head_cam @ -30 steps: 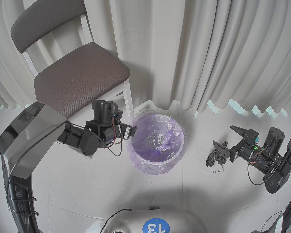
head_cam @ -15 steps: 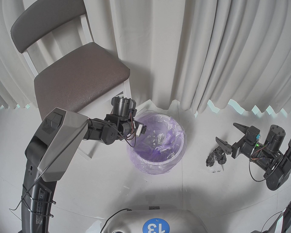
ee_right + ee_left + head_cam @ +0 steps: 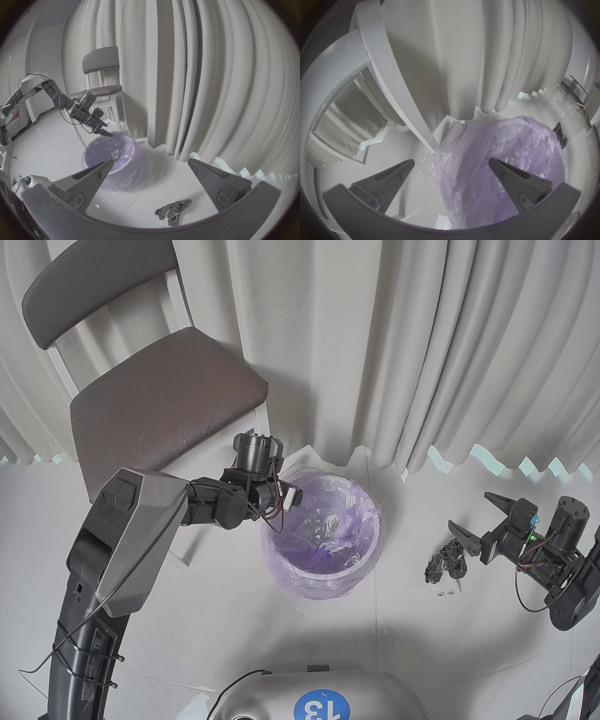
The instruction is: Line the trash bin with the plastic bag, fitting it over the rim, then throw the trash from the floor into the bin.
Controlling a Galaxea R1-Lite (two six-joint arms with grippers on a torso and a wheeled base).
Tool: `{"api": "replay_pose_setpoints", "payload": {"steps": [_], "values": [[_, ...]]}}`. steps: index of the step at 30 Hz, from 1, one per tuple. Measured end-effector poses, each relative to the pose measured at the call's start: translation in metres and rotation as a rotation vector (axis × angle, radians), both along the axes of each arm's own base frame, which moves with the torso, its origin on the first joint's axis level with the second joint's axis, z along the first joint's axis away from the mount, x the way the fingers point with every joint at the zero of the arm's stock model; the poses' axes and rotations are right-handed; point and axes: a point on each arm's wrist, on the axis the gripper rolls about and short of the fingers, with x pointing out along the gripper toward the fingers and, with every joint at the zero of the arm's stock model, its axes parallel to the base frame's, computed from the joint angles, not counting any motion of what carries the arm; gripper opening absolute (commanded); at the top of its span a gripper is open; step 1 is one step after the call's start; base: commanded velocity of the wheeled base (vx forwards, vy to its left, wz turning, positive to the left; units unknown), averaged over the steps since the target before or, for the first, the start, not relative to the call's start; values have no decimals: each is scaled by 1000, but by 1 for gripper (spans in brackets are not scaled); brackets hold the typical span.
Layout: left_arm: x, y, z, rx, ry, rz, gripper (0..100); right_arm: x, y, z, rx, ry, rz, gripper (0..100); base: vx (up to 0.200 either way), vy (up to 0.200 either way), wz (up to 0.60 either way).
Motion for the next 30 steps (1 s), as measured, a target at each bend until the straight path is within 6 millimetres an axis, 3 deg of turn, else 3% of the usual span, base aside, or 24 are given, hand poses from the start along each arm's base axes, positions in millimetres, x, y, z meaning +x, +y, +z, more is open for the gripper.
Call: {"api": "replay_pose_setpoints", "payload": {"steps": [13, 30], "values": [[12, 13, -4, -7, -36, 50, 100, 1, -1, -1, 0, 1, -5, 100, 0, 0, 0], [17, 24, 5, -33, -77, 60, 100, 2, -1, -4, -13, 8, -5, 100, 0, 0, 0]]}}
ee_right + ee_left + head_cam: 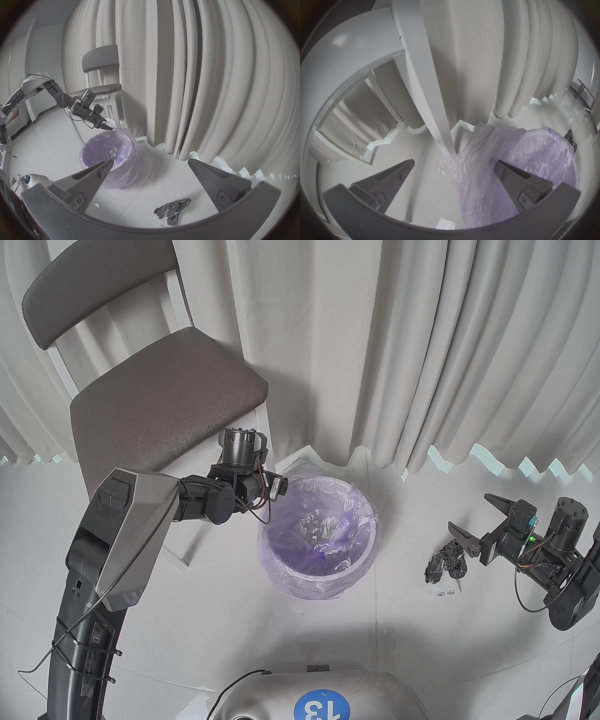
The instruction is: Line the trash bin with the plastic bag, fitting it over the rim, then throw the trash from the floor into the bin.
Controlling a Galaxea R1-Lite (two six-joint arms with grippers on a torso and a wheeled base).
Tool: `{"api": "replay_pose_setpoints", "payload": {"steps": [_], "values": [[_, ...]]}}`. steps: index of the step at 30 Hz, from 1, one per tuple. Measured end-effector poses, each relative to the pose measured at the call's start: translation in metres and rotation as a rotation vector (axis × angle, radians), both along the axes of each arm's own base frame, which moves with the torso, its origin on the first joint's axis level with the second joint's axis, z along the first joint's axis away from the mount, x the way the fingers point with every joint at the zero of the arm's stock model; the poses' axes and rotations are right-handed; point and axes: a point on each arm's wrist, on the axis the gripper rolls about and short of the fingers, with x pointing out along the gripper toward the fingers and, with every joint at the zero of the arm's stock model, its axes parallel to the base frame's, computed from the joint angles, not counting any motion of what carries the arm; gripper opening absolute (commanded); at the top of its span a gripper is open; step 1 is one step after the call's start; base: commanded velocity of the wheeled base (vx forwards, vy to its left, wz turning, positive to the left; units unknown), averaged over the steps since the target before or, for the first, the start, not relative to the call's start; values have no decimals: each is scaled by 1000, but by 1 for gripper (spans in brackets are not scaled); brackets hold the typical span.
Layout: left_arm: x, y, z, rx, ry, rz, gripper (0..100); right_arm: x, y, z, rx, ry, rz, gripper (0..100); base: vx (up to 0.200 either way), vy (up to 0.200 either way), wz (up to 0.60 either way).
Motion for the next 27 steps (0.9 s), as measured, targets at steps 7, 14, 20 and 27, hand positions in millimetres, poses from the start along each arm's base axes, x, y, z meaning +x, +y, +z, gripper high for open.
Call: {"api": "replay_pose_setpoints", "payload": {"steps": [7, 14, 20, 27], "values": [[2, 4, 1, -2, -3, 5, 100, 1, 0, -2, -8, 4, 1, 100, 0, 0, 0], [6, 10, -7, -6, 5, 2, 100, 1, 0, -3, -9, 8, 0, 100, 0, 0, 0], [11, 17, -15, -5, 18, 9, 100, 2, 0, -5, -11, 14, 0, 100, 0, 0, 0], [17, 27, -30, -1, 44, 27, 100, 3, 0, -9, -26, 20, 2, 100, 0, 0, 0]]}}
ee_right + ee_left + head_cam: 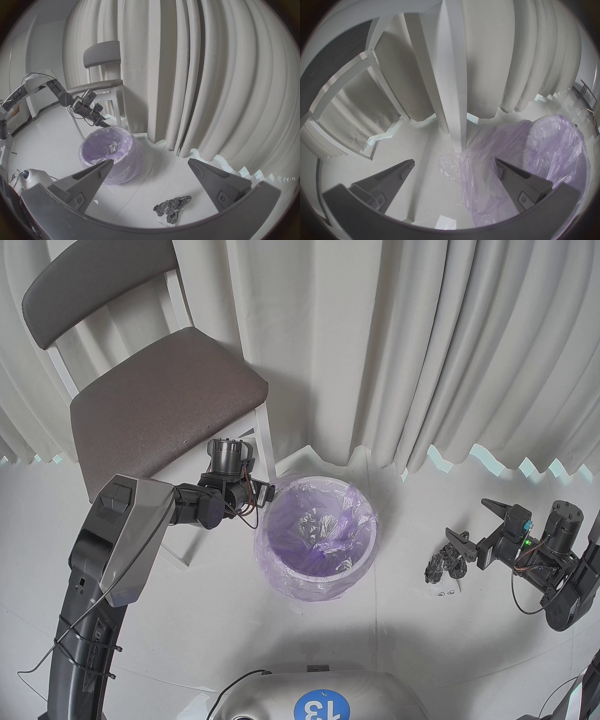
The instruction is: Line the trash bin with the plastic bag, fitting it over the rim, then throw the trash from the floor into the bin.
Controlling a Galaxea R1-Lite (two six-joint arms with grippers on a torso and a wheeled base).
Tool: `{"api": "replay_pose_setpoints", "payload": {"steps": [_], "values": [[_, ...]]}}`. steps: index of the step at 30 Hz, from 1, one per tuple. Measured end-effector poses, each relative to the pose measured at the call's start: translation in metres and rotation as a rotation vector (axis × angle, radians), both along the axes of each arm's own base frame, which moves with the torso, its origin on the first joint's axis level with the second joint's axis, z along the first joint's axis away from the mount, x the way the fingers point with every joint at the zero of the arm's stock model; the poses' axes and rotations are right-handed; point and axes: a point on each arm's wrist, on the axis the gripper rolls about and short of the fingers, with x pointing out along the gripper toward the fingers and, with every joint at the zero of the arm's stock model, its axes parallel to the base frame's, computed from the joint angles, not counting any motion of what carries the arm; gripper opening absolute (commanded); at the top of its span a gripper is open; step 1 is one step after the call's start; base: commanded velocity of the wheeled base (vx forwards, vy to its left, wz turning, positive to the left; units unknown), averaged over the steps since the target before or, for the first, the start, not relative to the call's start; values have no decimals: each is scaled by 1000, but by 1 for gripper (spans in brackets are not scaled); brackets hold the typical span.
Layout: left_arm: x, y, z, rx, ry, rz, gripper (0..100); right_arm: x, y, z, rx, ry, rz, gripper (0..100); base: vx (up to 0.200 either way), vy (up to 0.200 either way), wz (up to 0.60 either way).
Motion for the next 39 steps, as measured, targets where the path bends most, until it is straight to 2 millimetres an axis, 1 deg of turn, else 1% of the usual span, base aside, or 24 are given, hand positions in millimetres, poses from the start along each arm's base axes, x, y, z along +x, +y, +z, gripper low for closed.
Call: {"api": "replay_pose_setpoints", "payload": {"steps": [4, 10, 19, 24, 34, 39], "values": [[3, 4, -11, -6, 17, 14, 100, 0, 0, -1, -1, 5, 0, 100, 0, 0, 0], [5, 6, -21, -48, 35, 48, 100, 1, 0, -2, -1, 7, -1, 100, 0, 0, 0], [4, 3, -28, -159, 67, 109, 100, 2, 0, 0, 1, -4, -2, 100, 0, 0, 0], [4, 2, -30, -238, 72, 182, 100, 2, 0, 0, 3, -4, -1, 100, 0, 0, 0], [-4, 0, -44, -342, 113, 296, 100, 0, 2, 0, 14, 2, 7, 100, 0, 0, 0], [-7, -2, -43, -402, 111, 322, 100, -1, 2, 1, 17, 4, 9, 100, 0, 0, 0]]}}
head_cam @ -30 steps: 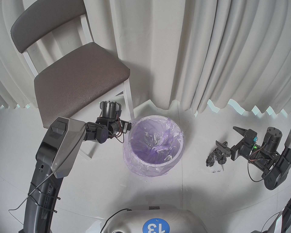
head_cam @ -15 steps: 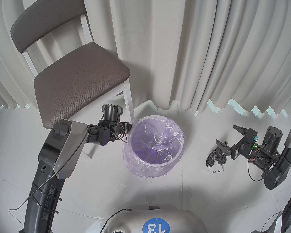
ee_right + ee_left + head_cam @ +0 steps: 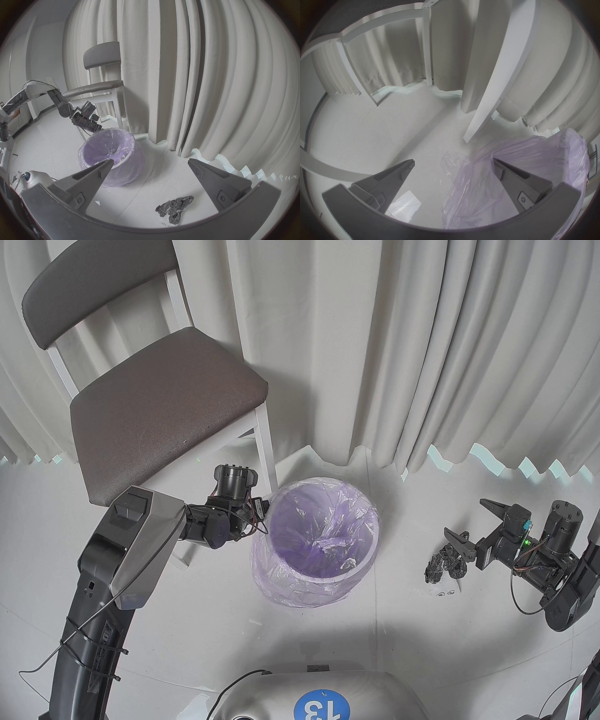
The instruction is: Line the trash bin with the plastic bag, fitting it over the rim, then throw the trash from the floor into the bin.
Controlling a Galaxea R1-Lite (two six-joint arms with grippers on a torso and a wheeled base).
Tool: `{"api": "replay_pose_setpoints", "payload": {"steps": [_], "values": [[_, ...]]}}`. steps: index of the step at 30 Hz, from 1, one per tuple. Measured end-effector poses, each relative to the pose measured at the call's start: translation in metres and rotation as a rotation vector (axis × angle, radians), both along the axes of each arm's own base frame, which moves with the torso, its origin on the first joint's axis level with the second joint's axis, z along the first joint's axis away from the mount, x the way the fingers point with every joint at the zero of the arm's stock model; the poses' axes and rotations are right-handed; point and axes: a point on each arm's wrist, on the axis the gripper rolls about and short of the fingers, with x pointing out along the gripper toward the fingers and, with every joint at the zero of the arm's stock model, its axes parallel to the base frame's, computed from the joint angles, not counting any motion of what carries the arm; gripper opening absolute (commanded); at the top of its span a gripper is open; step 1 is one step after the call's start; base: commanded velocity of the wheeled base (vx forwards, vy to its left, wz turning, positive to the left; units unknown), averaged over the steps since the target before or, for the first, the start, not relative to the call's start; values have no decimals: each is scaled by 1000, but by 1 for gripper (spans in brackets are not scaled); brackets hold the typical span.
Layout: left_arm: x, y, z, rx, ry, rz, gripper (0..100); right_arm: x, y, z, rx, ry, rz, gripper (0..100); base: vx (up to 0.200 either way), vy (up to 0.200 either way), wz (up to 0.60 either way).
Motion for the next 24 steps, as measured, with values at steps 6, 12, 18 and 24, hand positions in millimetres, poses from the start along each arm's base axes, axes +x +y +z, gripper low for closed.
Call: {"api": "replay_pose_setpoints", "payload": {"steps": [6, 12, 18, 24], "values": [[-5, 1, 18, -26, -52, 12, 100, 1, 5, -2, 2, 27, 15, 100, 0, 0, 0], [-14, 3, 40, -45, -105, 10, 100, 2, 10, 1, 17, 23, 5, 100, 0, 0, 0], [-23, 4, 52, -50, -118, 3, 100, 2, 11, 1, 18, 21, 0, 100, 0, 0, 0], [-33, 5, 40, -16, -61, -22, 100, 1, 11, 1, 18, 17, 0, 100, 0, 0, 0]]}}
